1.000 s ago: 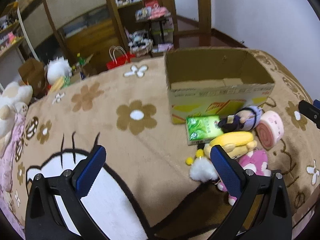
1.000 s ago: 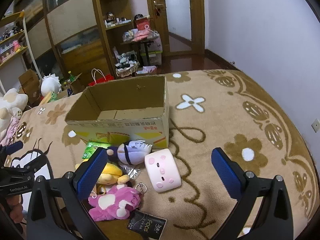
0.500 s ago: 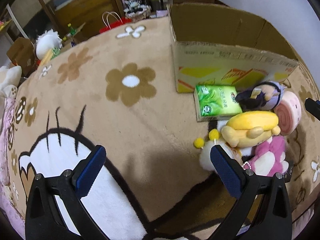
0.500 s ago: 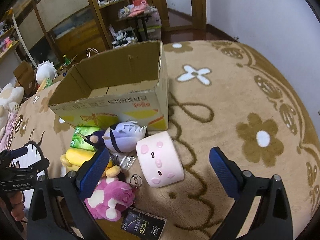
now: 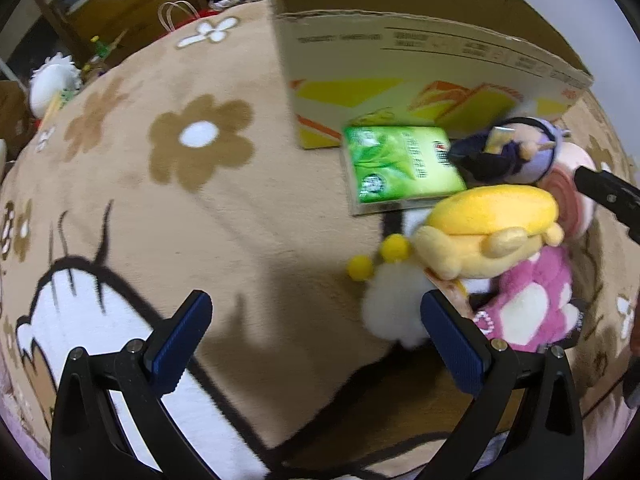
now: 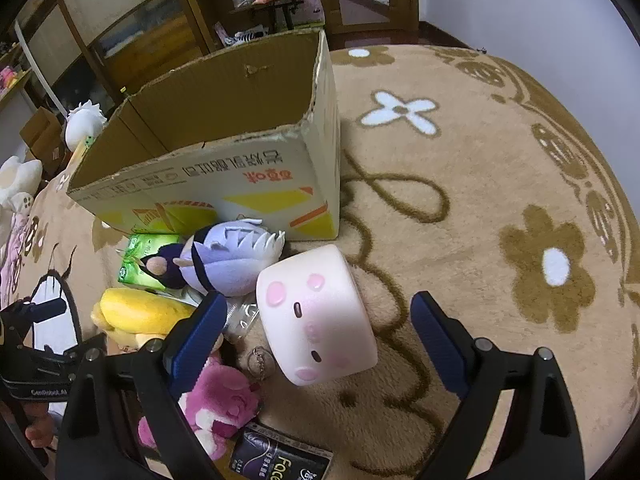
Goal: Organize soft objects
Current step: 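Move right gripper onto pink pig plush while left gripper reaches white fluffy plush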
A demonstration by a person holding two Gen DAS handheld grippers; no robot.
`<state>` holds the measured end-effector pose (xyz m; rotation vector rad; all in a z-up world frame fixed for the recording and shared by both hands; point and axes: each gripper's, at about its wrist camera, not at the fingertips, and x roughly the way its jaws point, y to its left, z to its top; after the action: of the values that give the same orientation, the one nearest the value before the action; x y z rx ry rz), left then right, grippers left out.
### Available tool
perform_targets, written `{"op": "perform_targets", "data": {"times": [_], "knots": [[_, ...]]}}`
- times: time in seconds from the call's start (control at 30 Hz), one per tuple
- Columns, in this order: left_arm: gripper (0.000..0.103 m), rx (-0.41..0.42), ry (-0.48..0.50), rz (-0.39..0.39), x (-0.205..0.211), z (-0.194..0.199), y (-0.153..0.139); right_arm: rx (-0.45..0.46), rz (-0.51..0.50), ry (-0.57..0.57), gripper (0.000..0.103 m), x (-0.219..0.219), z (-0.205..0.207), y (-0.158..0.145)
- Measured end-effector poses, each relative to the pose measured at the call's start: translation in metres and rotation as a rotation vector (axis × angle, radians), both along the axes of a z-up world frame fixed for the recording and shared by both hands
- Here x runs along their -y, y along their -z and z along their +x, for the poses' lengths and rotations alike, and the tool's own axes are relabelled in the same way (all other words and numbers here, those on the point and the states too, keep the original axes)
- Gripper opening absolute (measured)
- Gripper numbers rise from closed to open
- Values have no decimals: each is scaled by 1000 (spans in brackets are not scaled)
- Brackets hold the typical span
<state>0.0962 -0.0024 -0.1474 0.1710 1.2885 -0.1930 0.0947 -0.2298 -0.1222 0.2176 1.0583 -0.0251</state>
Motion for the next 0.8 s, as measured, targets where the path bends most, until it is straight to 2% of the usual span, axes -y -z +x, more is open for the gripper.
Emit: {"op": "perform_targets", "data": {"times": [0.1, 0.17, 0.27, 0.47, 0.53, 0.67, 0.8], "knots": [[103, -5, 27, -15, 6, 2, 3, -17, 5, -2, 96, 1, 4, 6], [103, -19, 35, -9, 9, 4, 8, -29, 13, -5, 91, 1, 6, 10], [103, -26, 40, 16, 14, 8, 15, -48, 21, -15, 90, 0, 10, 16], [100, -18, 52, 22, 22, 16, 23, -80, 44, -38, 75, -3, 16, 26], [91, -31, 60, -6, 23, 16, 23, -79, 49, -35, 72, -2, 16, 27], [79, -48, 66, -41, 25, 16, 22, -80, 62, -23, 64, 1, 15, 29], [50, -109, 57, -145, 27, 15, 21, -79, 59, -25, 63, 0, 14, 29]]}}
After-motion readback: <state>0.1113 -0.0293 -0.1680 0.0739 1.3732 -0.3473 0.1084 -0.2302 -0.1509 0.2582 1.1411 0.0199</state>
